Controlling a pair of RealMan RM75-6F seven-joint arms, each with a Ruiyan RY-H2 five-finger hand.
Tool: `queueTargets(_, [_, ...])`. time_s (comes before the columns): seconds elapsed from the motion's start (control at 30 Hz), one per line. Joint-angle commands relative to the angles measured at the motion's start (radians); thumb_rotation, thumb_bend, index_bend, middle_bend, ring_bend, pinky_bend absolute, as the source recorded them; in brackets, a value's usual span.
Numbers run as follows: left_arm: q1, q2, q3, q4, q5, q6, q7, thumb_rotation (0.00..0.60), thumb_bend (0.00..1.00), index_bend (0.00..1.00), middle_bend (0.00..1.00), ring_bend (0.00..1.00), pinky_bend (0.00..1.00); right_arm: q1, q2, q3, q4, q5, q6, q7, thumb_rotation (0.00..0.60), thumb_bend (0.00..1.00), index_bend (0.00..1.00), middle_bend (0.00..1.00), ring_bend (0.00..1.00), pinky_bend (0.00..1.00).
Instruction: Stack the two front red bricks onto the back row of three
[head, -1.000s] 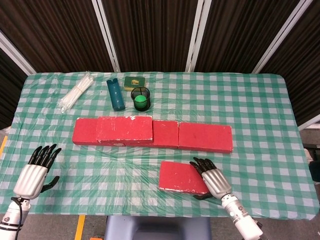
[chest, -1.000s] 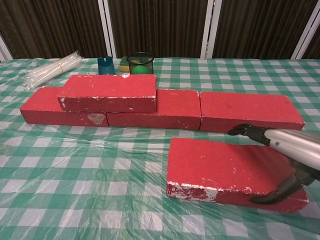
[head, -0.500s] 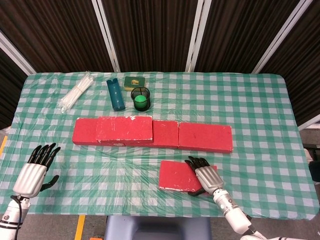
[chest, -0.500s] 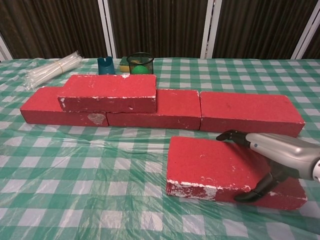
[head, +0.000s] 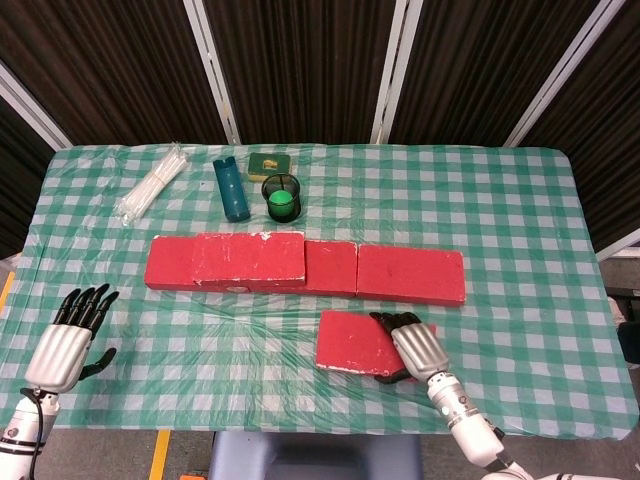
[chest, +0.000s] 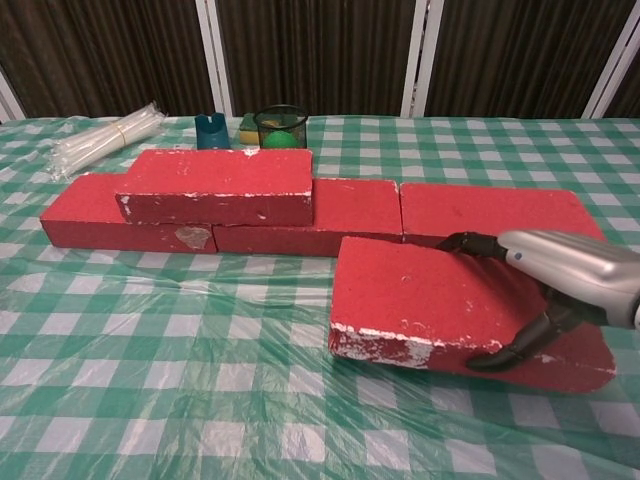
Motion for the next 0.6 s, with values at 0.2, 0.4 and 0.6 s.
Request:
queueTargets(0.2, [0.012, -0.008, -0.014, 0.009, -0.014, -0.010, 0.043, 0.600, 0.29, 0.00, 0.00, 0.00, 0.02, 0.082, 0.159, 0.067, -0.063, -0.110, -0.062, 0.093, 0.532, 0.12, 0.59, 0.42, 0.32, 0.33])
queueTargets(0.4, [0.013, -0.030, -0.045, 0.029, -0.039, -0.013, 0.082, 0.600, 0.30, 0.00, 0.00, 0.00, 0.02, 0.210, 0.256, 0.198, 0.000, -0.055, -0.176, 0.153, 0.534, 0.12, 0.59, 0.42, 0.33, 0.33])
queueTargets(0.6, [0.006, -0.055, -0.074, 0.061, -0.075, -0.035, 0.115, 0.600, 0.32, 0.00, 0.00, 0.00, 0.02, 0.336, 0.253, 0.280, 0.197, 0.063, -0.320, 0.240, 0.535, 0.12, 0.56, 0.42, 0.33, 0.33])
